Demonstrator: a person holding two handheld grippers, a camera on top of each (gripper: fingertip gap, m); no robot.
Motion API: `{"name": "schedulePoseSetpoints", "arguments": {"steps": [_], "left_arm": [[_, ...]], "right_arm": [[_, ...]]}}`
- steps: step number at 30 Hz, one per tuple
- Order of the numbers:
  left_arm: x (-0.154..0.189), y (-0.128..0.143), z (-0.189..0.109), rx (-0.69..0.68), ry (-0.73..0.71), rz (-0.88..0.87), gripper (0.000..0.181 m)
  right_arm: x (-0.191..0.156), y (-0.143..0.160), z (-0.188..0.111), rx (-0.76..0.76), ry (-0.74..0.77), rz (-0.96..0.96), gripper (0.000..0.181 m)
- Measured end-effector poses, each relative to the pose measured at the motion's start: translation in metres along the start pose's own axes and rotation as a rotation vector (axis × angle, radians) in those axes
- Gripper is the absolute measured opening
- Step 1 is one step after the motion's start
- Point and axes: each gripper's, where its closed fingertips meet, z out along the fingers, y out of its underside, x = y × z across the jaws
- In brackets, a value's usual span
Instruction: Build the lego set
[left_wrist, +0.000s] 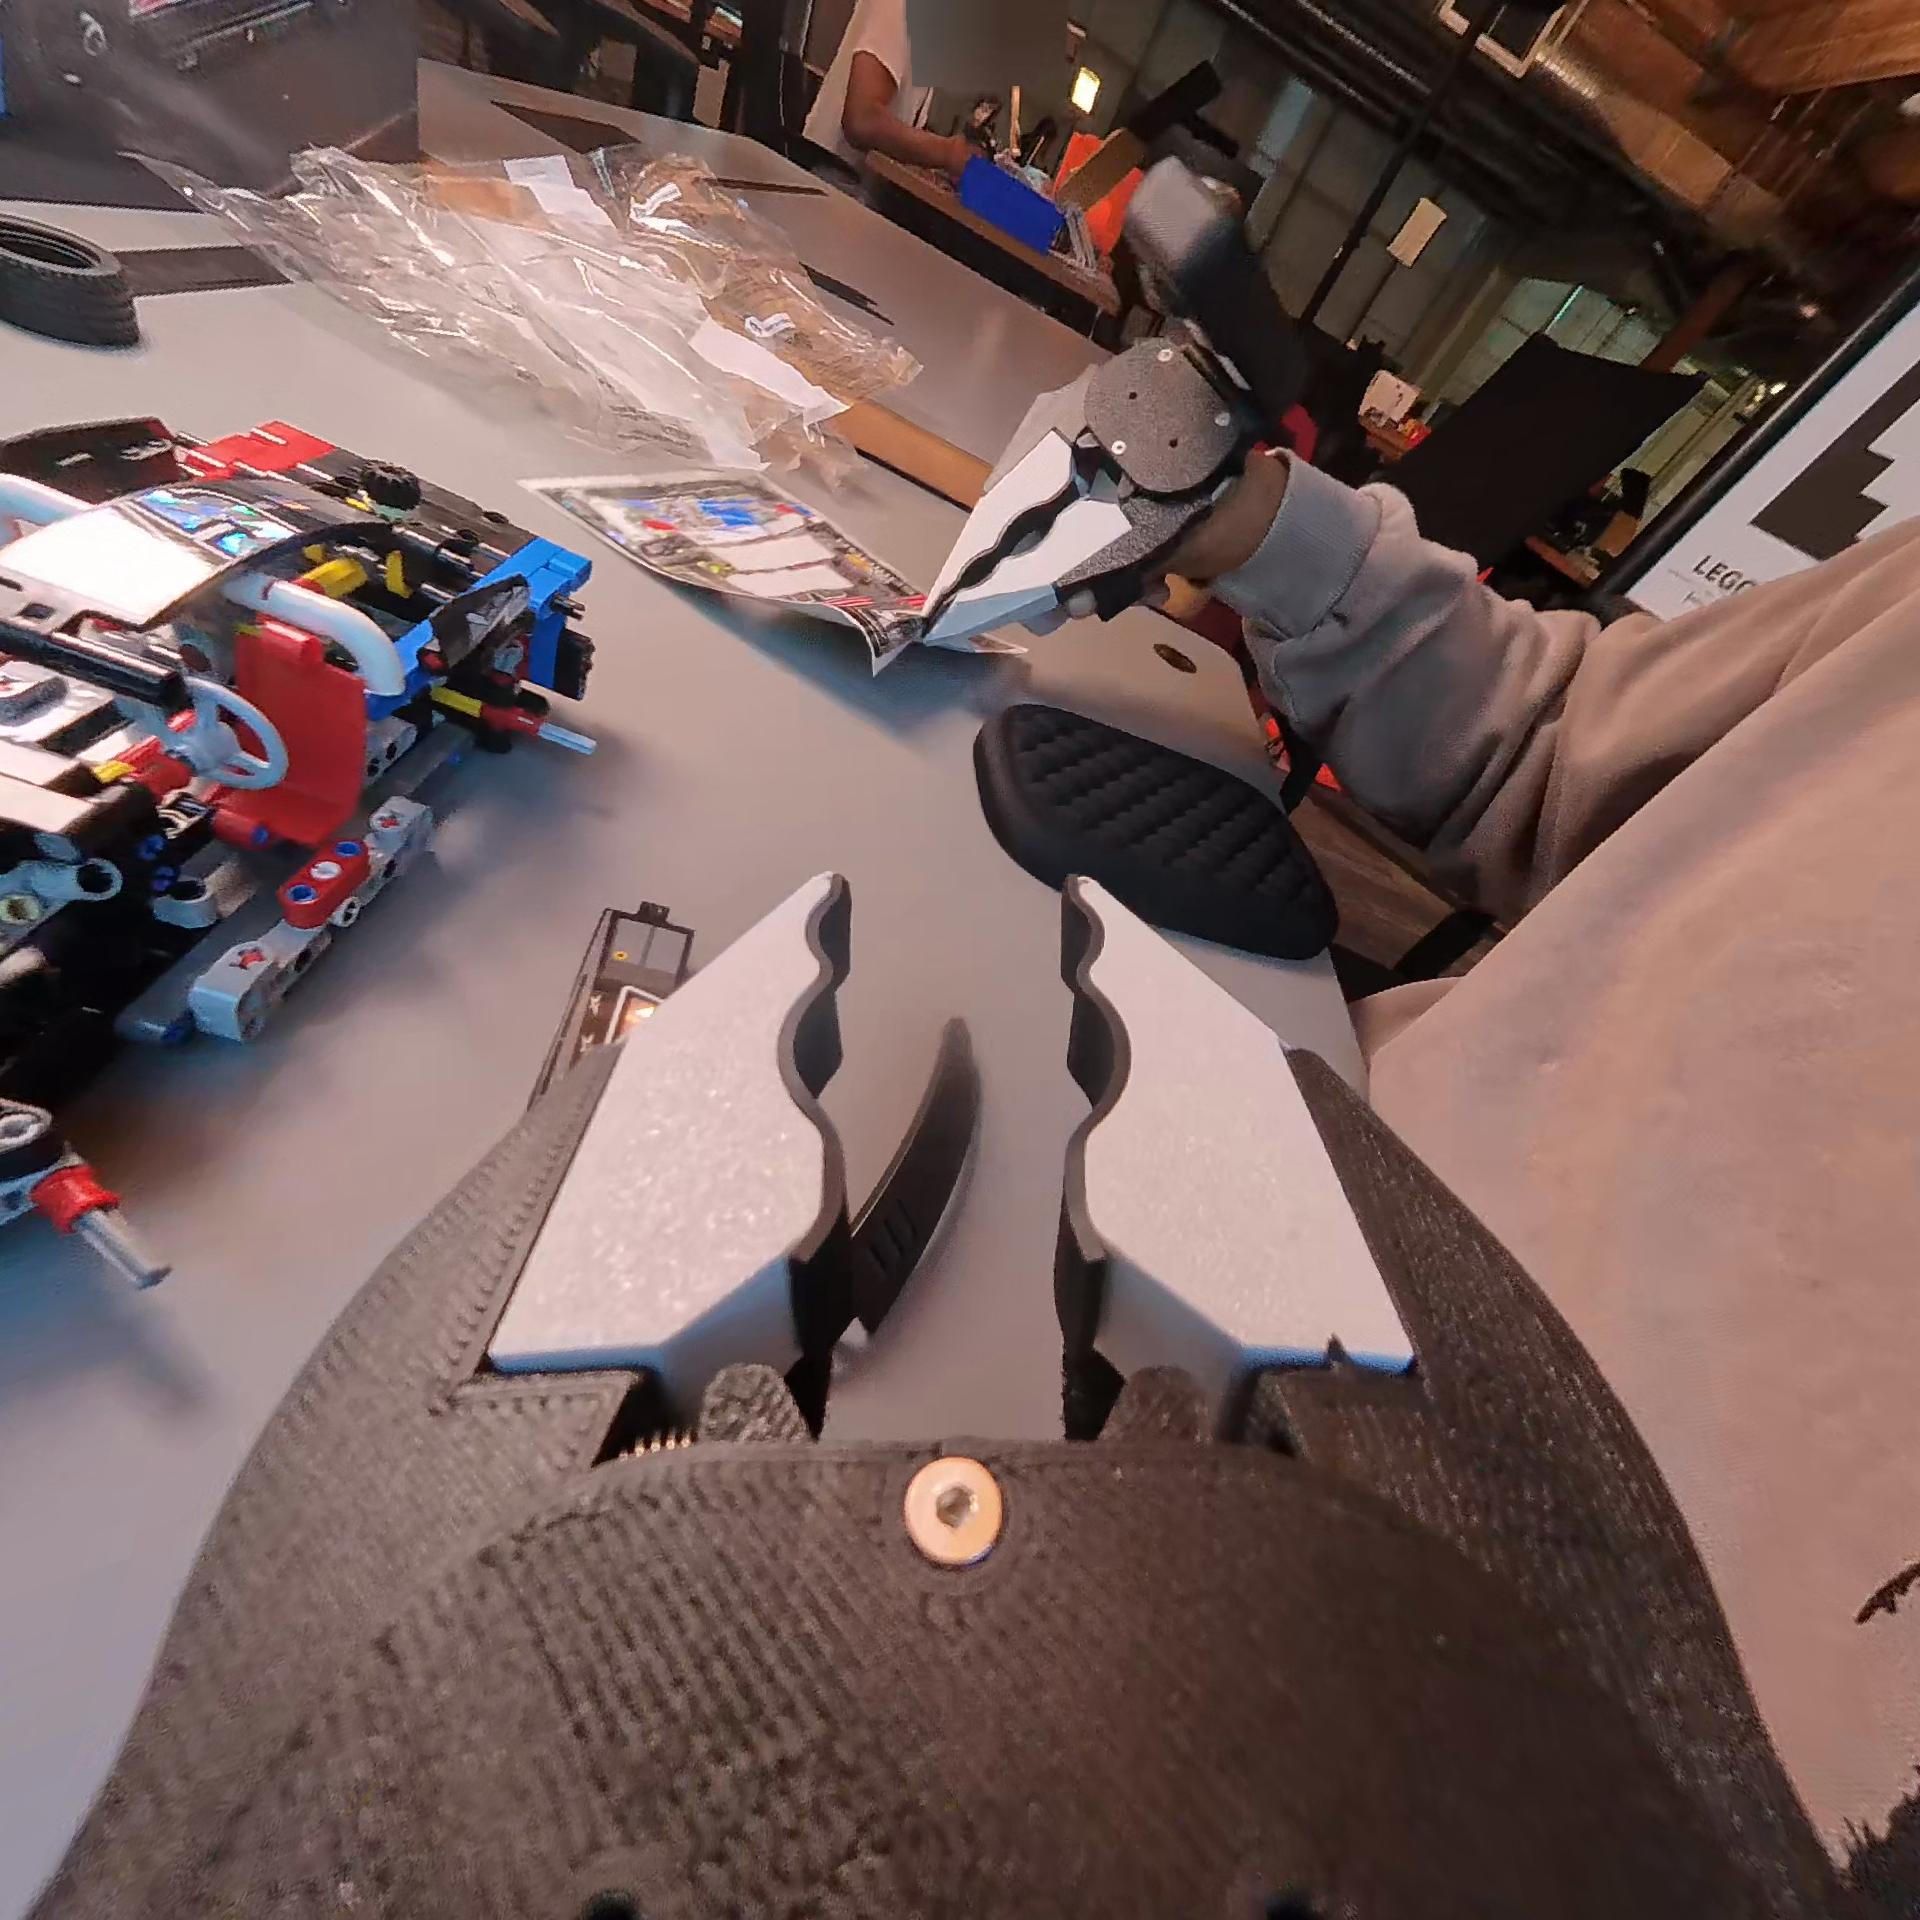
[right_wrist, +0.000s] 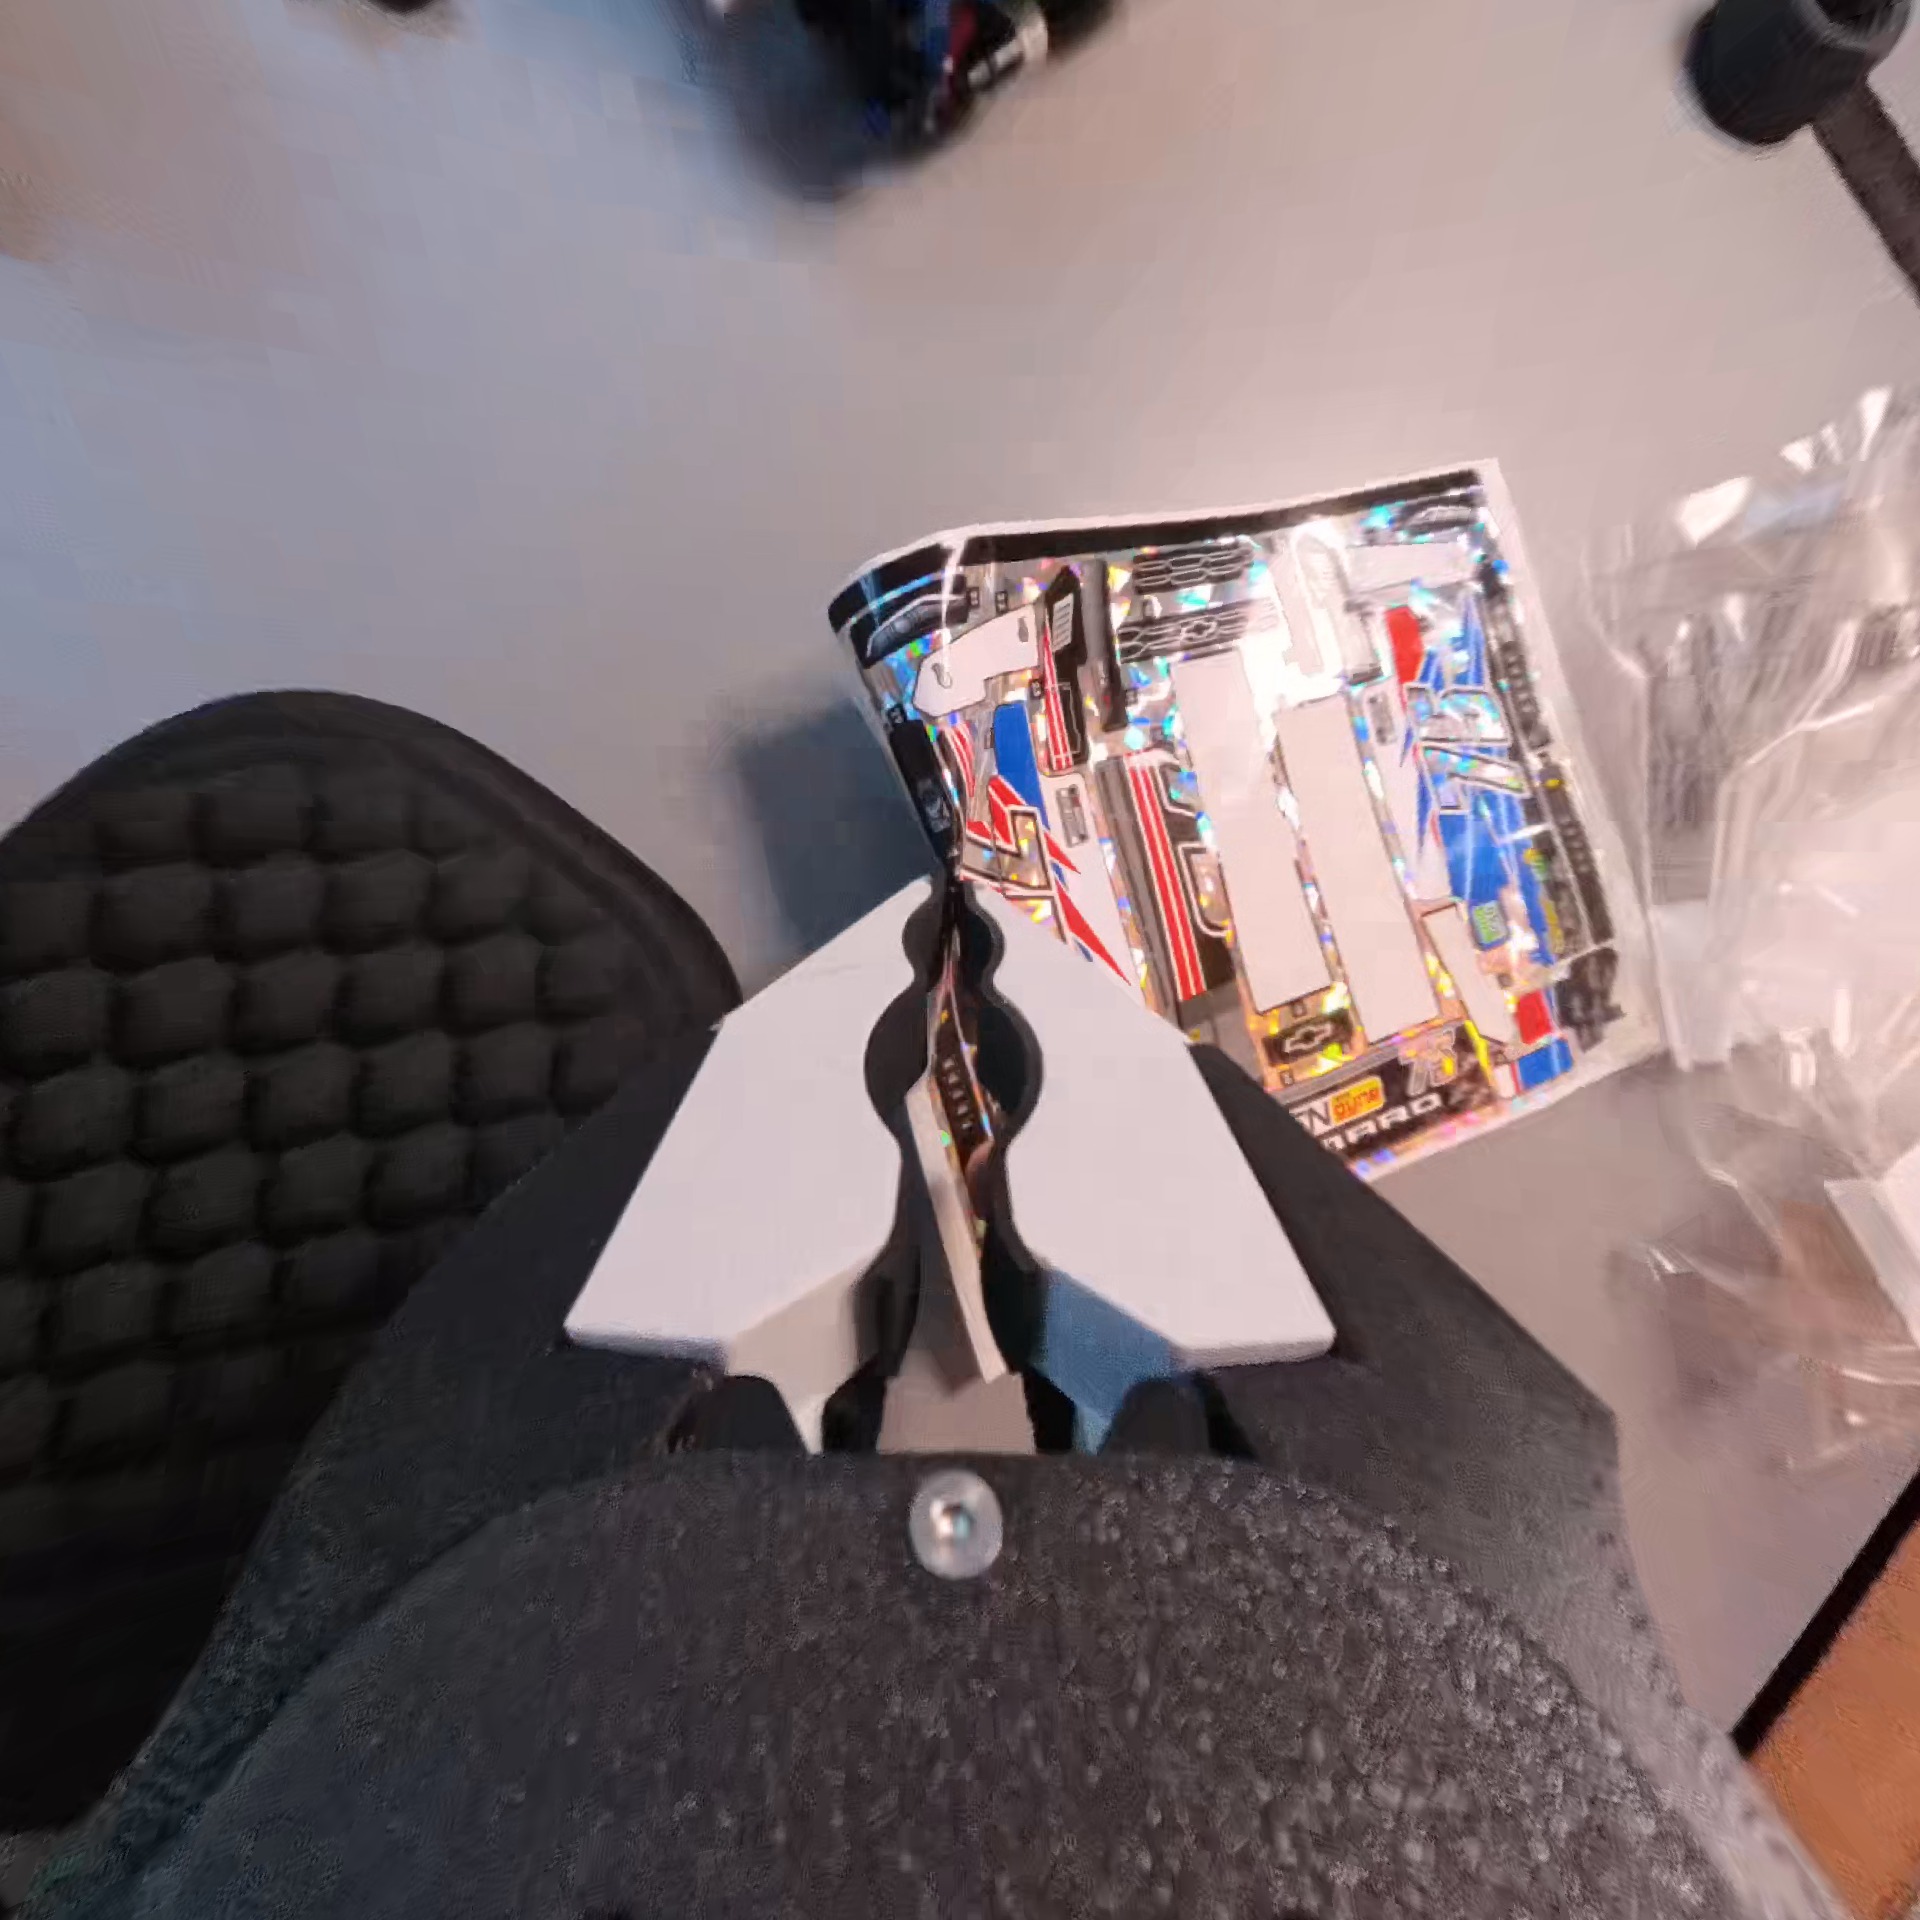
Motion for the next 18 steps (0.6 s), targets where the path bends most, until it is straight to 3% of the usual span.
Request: {"name": "schedulePoseSetpoints", "arguments": {"steps": [3, 7, 10, 12, 16, 18], "left_arm": [[0.008, -0.011, 0.010, 0.059, 0.062, -0.112, 0.040], [0.023, -0.040, 0.024, 0.186, 0.260, -0.401, 0.056], [0.035, -0.059, 0.027, 0.242, 0.356, -0.467, 0.063], [0.035, -0.066, 0.026, 0.268, 0.317, -0.404, 0.055], [0.014, -0.066, 0.014, 0.290, 0.135, -0.237, 0.007], [0.011, -0.063, 0.008, 0.283, 0.097, -0.164, 0.000]], "right_arm": [[-0.023, -0.049, -0.023, 0.170, 0.091, -0.183, 0.000], [-0.060, -0.118, -0.047, 0.385, 0.287, -0.460, 0.000], [-0.092, -0.147, -0.051, 0.471, 0.394, -0.658, 0.000], [-0.112, -0.155, -0.043, 0.505, 0.404, -0.734, 0.000], [-0.132, -0.163, -0.025, 0.561, 0.402, -0.842, 0.000], [-0.138, -0.167, -0.020, 0.607, 0.363, -0.824, 0.000]]}}
